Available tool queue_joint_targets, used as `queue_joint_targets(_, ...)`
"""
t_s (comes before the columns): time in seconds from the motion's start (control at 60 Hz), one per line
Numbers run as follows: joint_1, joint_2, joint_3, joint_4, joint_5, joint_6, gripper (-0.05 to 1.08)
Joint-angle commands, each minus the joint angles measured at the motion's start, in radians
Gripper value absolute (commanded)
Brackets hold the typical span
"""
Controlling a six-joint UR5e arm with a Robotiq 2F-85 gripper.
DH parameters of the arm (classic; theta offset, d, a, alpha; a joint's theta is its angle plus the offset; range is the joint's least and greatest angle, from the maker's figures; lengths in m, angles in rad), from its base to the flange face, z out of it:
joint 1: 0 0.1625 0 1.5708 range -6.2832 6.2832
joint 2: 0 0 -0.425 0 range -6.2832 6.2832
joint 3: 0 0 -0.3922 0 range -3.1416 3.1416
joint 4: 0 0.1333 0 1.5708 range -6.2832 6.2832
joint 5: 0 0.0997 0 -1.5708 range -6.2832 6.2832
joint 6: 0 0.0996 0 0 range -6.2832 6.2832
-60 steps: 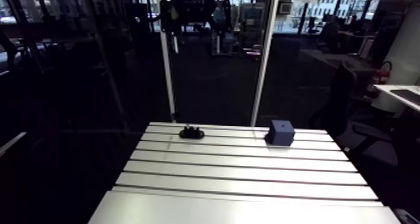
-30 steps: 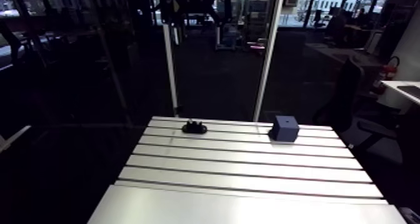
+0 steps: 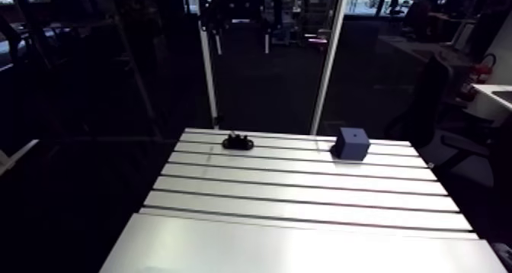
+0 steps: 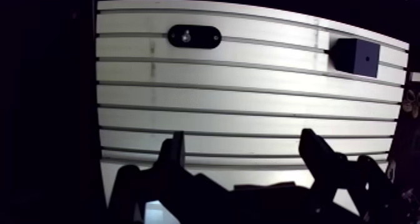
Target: Pick up the M10 bolt and insert it into the hole until fully seated.
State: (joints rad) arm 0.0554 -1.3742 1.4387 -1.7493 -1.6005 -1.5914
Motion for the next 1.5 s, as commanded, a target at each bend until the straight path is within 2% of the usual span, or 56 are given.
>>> queue_joint_targets(0.017,0.006,0.053,0.055,-0.149,0.001,0.000,0.00)
queue_joint_targets(0.3,0.039,0.122,0.091,-0.293,0.011,0.017,0.00)
queue_joint_targets(0.433,0.043,0.150,0.109,-0.351,0.003,0.039,0.00)
queue_joint_targets(0.633,0.046,0.191,0.124,-0.394,0.000,0.074,0.00)
queue_joint_targets(0.883,0.055,0.247,0.139,-0.425,0.007,0.102,0.01)
queue_joint_targets(1.167,0.074,0.273,0.139,-0.442,0.011,0.118,0.11)
queue_joint_targets(1.5,0.083,0.305,0.139,-0.460,0.011,0.120,0.37)
